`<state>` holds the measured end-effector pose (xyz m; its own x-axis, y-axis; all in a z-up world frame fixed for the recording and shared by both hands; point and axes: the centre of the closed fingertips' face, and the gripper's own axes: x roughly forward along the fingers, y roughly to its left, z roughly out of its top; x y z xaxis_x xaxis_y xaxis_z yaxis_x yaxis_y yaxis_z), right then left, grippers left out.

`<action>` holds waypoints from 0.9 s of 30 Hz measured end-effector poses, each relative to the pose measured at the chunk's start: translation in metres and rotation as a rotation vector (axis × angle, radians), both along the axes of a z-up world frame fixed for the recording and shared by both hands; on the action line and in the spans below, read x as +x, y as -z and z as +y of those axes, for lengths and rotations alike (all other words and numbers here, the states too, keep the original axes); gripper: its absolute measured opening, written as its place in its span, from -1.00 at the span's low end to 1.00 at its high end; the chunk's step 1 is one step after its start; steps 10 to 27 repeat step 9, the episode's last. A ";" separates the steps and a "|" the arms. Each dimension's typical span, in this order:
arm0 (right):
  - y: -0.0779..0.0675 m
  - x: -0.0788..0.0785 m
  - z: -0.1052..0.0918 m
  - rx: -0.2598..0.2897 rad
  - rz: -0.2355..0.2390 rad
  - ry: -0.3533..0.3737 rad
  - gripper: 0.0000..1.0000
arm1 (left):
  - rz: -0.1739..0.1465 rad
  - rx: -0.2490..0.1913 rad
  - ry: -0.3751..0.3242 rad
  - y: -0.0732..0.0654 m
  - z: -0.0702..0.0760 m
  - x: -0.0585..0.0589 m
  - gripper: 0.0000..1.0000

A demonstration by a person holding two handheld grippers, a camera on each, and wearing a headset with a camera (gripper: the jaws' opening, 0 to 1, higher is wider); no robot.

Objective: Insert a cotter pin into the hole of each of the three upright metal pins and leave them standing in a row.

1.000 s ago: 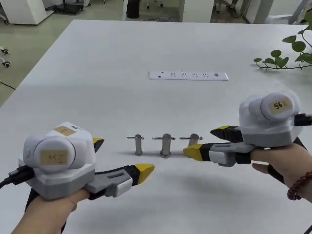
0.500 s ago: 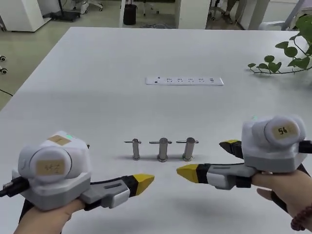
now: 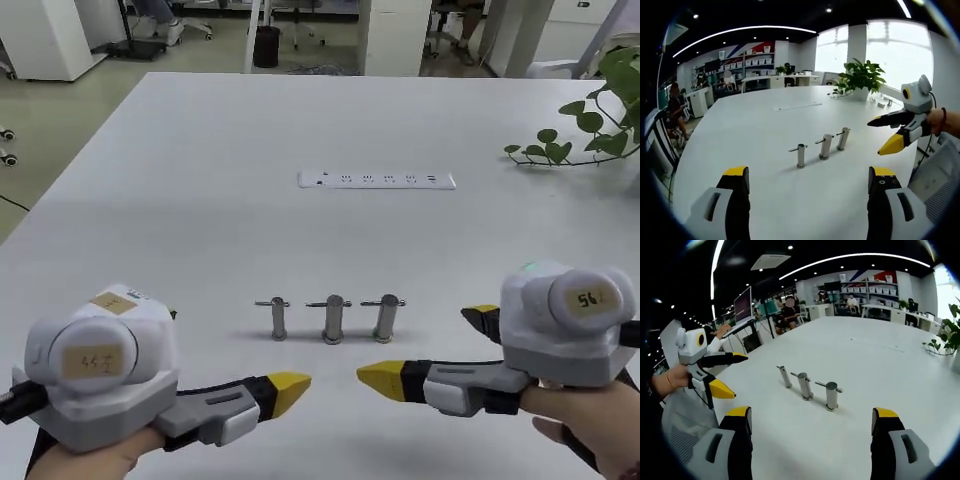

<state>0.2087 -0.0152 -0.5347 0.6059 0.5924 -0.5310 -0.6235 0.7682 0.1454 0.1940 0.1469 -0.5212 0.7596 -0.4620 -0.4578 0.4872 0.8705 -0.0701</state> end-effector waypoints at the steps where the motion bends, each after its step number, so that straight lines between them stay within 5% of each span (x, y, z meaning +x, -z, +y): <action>1: 0.000 -0.001 0.000 -0.001 0.002 0.000 0.97 | 0.001 0.000 0.001 0.000 0.000 -0.001 0.98; 27: -0.001 -0.003 -0.002 -0.011 -0.006 0.002 0.94 | 0.013 0.001 -0.009 0.002 0.004 -0.004 0.95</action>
